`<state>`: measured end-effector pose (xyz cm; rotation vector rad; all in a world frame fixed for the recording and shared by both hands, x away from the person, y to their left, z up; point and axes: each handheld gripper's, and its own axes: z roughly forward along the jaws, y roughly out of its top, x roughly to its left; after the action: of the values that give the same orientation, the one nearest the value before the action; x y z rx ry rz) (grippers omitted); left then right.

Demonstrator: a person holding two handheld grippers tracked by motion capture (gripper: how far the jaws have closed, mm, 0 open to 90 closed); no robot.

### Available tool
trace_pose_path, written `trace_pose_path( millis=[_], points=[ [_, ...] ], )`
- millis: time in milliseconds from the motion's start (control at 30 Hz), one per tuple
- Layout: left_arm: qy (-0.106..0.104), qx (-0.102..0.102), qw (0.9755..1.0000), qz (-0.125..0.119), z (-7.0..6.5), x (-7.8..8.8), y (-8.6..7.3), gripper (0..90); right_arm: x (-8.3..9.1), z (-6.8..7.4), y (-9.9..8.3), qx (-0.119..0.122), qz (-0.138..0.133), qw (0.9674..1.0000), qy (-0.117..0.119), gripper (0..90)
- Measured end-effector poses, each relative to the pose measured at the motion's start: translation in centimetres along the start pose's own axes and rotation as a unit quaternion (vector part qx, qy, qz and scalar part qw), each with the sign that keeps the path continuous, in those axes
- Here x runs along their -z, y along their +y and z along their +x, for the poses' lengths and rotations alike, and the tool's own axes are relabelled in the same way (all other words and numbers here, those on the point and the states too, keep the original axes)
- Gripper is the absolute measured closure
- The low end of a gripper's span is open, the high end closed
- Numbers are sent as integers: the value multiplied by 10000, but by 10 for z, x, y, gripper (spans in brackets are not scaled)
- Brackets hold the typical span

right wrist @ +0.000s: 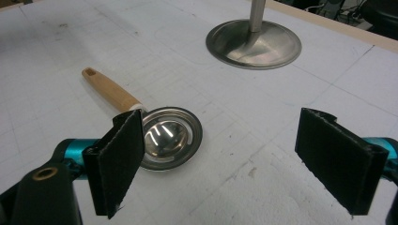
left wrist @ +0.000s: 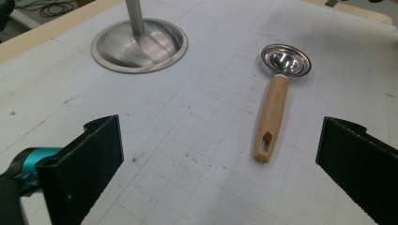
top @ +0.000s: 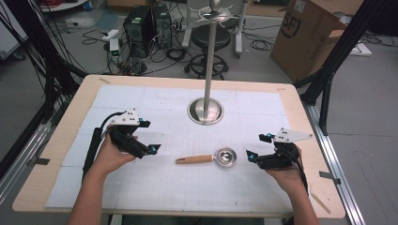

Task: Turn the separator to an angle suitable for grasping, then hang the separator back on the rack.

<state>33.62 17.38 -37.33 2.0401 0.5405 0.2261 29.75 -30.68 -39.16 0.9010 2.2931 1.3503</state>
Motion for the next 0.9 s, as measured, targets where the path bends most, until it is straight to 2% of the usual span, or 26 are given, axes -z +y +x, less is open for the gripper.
trace_pose_path(
  millis=[267, 433, 633, 900],
  points=[
    [-123, 65, 9999, 8, 3, -6, -3, 16, -2, -4, -1, -136, 14, 9999, -53, 155],
    [-188, 33, 9998, 44, 2, -10, -3, 16, -1, -4, -1, -165, 11, 9998, -93, 155],
    [-97, -8, 9998, 147, 2, -9, -5, 16, -1, -4, -1, -180, 60, 9998, -97, 155],
    [-42, -89, 9999, -33, 1, -1, -6, 16, -4, 5, 3, 61, 133, 9999, -34, 155]
  ],
)
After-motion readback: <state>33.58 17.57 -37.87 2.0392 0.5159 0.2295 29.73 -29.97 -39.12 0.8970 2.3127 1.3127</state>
